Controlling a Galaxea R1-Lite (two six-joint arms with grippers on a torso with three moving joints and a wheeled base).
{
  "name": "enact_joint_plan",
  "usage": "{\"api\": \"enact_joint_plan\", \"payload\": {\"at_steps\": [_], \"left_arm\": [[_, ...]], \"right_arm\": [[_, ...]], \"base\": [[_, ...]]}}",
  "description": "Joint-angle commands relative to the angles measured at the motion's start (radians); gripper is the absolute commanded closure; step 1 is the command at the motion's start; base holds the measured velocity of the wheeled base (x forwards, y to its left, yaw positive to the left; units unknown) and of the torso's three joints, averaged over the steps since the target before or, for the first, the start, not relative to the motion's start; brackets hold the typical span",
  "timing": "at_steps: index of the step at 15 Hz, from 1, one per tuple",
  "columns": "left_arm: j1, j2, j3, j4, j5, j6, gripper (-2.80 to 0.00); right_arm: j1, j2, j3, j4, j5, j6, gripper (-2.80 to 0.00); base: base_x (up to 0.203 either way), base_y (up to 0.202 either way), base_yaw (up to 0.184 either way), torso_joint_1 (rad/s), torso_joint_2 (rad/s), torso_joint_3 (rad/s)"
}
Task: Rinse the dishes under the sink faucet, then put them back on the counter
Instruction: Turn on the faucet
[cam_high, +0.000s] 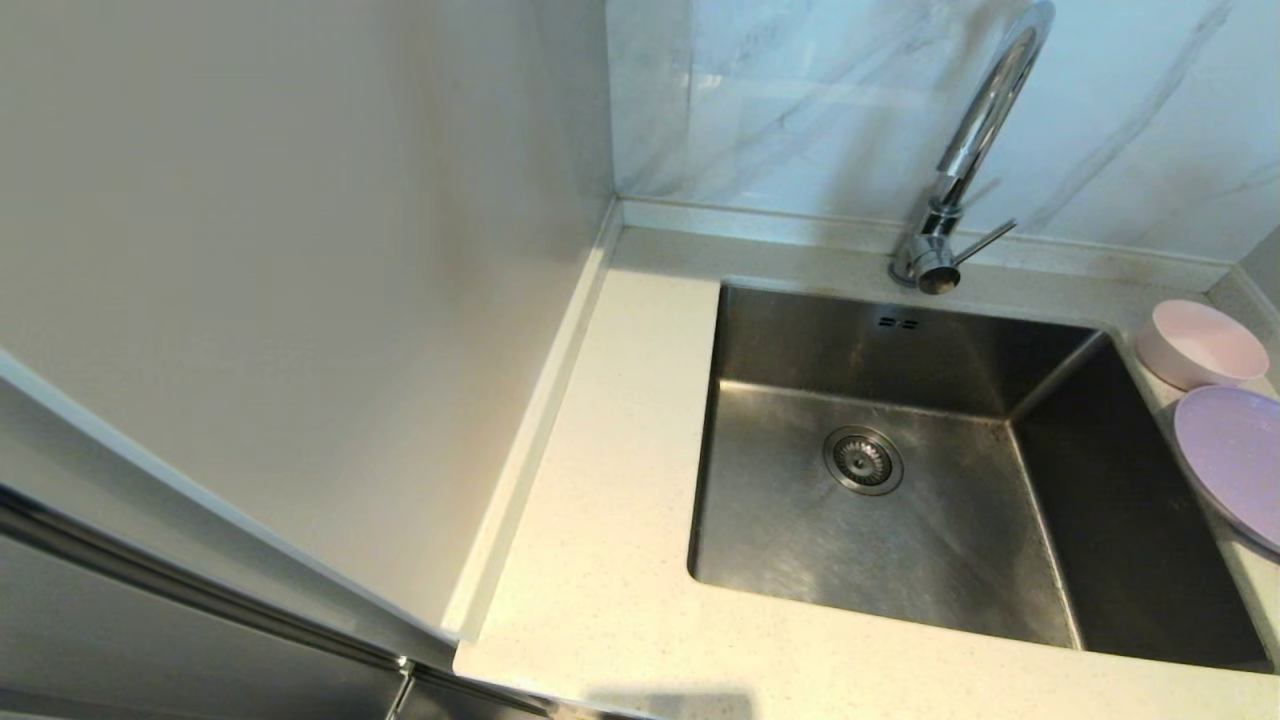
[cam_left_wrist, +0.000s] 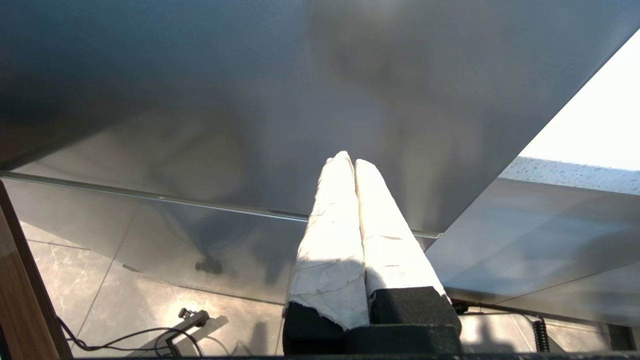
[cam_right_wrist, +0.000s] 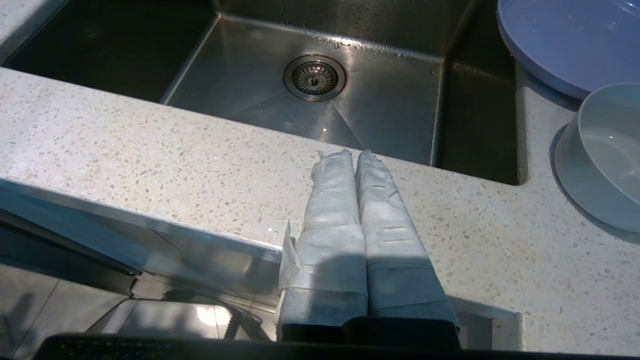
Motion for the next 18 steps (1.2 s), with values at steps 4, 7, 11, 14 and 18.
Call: {"api": "enact_joint_plan", "payload": {"at_steps": [4, 7, 11, 14, 18], "left_arm": [[0.0, 0.0, 0.0, 0.0, 0.0, 0.0, 0.0], [0.0, 0.0, 0.0, 0.0, -0.001, 0.0, 0.0], [0.0, 0.0, 0.0, 0.0, -0.001, 0.0, 0.0], [0.0, 0.0, 0.0, 0.0, 0.001, 0.0, 0.0], [0.0, 0.0, 0.0, 0.0, -0.001, 0.0, 0.0]], "right_arm": [[0.0, 0.002, 0.008, 0.0, 0.0, 0.0, 0.0], [0.0, 0.002, 0.008, 0.0, 0.0, 0.0, 0.0], [0.0, 0.002, 0.008, -0.002, 0.0, 0.0, 0.0], [0.0, 0.002, 0.008, -0.001, 0.0, 0.0, 0.0], [0.0, 0.002, 0.008, 0.0, 0.0, 0.0, 0.0]], "base": [[0.0, 0.0, 0.0, 0.0, 0.0, 0.0], [0.0, 0.0, 0.0, 0.0, 0.0, 0.0], [0.0, 0.0, 0.0, 0.0, 0.0, 0.0], [0.0, 0.0, 0.0, 0.0, 0.0, 0.0], [0.0, 0.0, 0.0, 0.0, 0.0, 0.0]]}}
